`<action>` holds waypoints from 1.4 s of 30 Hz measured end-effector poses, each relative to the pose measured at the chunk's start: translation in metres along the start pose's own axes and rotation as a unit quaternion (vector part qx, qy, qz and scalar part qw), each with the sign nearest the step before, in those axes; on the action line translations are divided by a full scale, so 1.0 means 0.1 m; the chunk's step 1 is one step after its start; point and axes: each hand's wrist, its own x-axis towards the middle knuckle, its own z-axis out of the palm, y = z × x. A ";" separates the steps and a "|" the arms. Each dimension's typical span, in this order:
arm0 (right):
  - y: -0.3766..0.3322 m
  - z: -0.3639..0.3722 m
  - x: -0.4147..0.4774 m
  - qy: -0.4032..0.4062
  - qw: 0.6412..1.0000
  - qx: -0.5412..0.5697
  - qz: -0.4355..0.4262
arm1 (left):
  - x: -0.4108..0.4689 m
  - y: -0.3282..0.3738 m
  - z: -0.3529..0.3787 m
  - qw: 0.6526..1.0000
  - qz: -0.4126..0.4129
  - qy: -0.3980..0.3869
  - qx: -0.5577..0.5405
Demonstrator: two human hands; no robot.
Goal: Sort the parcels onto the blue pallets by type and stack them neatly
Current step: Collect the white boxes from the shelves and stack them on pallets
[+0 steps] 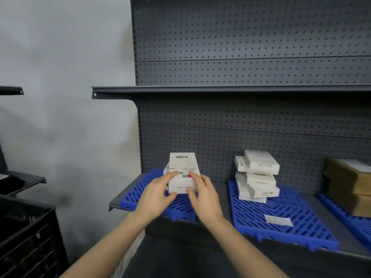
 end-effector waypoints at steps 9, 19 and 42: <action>0.53 0.62 0.88 -0.024 0.999 -0.032 0.005 | 0.83 -0.70 0.43 0.999 0.033 -0.012 0.010; 0.68 0.90 1.28 -0.062 0.997 -0.040 0.023 | 1.26 -1.10 0.57 0.997 0.061 -0.036 -0.013; 0.40 -1.17 -1.19 0.035 0.948 -0.257 0.186 | 0.00 1.01 0.83 0.932 0.290 -0.147 -0.157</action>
